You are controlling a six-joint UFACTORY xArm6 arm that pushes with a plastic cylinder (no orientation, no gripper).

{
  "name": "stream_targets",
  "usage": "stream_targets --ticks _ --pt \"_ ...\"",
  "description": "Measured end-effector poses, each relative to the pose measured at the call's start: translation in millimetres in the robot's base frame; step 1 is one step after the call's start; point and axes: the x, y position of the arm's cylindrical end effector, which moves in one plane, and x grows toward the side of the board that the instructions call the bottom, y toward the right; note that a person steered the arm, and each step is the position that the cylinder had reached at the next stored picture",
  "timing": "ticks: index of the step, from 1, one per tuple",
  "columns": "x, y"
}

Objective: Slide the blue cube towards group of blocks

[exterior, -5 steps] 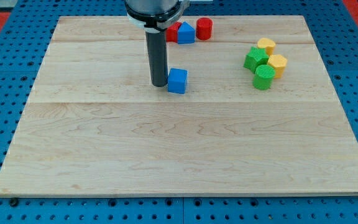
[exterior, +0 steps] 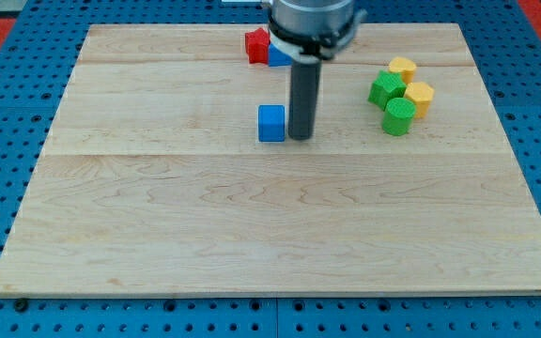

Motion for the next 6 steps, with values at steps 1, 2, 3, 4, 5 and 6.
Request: stream_targets --ticks 1,2,3,4,5,6 --pt "6.3 -29.5" --pt "38.7 -30.9" --pt "30.4 -85.3" --pt "-11.4 -87.8" --pt "-51.1 -87.7" --pt "-31.2 -81.7"
